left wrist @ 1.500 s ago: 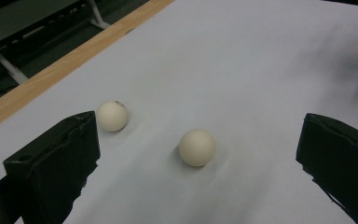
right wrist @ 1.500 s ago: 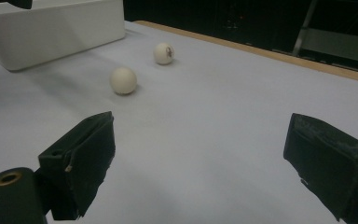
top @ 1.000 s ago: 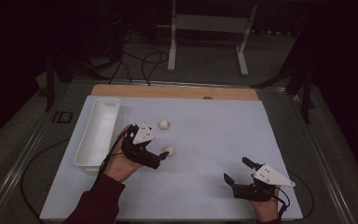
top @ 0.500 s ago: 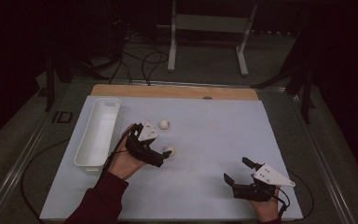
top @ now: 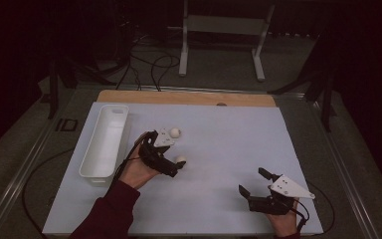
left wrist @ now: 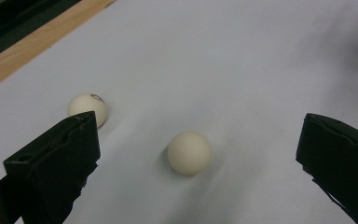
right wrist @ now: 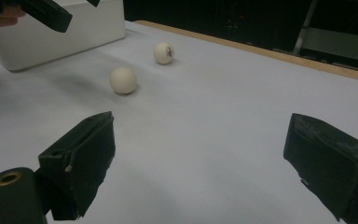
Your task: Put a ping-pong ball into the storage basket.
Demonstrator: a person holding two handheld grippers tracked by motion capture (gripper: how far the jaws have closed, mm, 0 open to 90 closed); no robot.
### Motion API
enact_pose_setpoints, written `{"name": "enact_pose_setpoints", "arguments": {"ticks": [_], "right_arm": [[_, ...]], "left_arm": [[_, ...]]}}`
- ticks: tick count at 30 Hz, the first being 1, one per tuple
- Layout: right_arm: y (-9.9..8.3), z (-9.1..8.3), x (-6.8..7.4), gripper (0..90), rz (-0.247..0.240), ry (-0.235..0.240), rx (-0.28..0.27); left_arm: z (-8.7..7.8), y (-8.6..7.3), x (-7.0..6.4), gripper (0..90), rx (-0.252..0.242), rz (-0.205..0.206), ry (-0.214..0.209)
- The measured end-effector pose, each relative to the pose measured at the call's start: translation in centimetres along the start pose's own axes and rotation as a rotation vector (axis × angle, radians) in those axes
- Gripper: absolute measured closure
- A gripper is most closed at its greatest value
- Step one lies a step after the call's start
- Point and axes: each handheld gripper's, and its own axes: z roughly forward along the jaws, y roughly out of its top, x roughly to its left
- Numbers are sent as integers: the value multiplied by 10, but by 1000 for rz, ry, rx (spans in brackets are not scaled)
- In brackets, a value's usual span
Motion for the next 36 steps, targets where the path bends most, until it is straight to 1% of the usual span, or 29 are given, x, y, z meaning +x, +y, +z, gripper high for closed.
{"name": "enact_pose_setpoints", "arguments": {"ticks": [7, 12, 25, 29, 36], "right_arm": [[0, 0, 0, 86, 0, 0, -1], [0, -1, 0, 86, 1, -1, -1], [0, -1, 0, 86, 2, 0, -1], [0, -1, -1, 86, 3, -1, -1], [0, -1, -1, 86, 1, 0, -1]], "left_arm": [[3, 2, 2, 0, 19, -2, -5], [6, 2, 4, 0, 30, -12, -7], [18, 1, 6, 0, 82, -18, -15], [22, 2, 5, 0, 96, -20, -25], [25, 3, 5, 0, 106, -26, -29]]}}
